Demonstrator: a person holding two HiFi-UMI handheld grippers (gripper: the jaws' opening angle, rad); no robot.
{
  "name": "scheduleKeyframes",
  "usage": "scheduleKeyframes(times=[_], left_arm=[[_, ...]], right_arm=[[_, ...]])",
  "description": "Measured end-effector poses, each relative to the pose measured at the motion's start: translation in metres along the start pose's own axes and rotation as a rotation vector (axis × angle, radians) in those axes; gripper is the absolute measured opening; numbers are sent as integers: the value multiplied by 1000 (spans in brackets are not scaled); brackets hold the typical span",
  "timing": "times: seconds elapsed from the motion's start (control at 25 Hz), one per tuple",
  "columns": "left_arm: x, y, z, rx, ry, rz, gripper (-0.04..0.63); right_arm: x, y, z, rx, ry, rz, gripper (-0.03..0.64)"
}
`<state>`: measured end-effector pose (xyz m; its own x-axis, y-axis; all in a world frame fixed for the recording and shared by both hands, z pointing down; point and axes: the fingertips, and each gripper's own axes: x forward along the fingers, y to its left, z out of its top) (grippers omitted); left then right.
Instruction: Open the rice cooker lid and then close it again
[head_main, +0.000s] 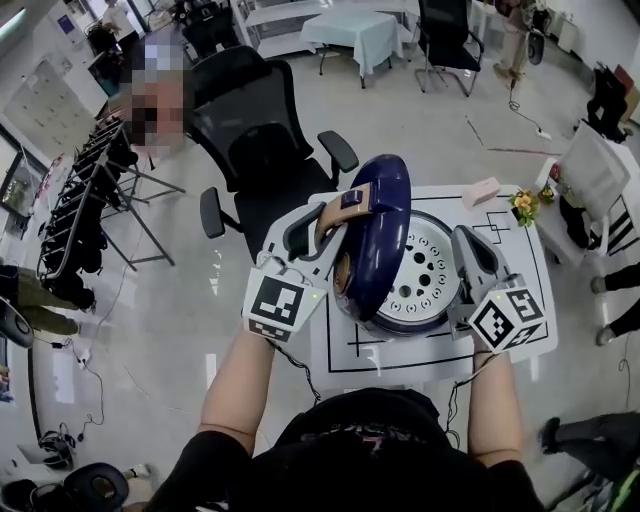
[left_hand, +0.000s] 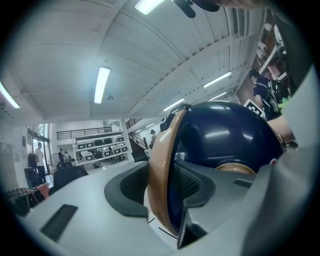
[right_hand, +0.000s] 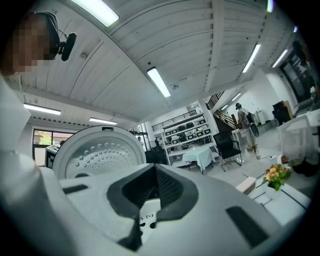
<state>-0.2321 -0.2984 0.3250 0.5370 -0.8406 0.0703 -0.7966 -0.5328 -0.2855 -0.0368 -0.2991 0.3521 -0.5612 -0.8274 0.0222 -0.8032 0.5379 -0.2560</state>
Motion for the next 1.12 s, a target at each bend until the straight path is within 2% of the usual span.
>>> scheduleKeyframes(times=[0.6,0.84,1.12], left_arm=[[-27,37,-26,-111,13,81,121],[-36,51,-37,-196,26,113,118],[-39,51,-38,-204,19,131,120]], right_arm=[[22,34,-15,-6,31,55,2],[26,46,-17,-5,36,68,2],[19,56,-18,-13,34,59,2]])
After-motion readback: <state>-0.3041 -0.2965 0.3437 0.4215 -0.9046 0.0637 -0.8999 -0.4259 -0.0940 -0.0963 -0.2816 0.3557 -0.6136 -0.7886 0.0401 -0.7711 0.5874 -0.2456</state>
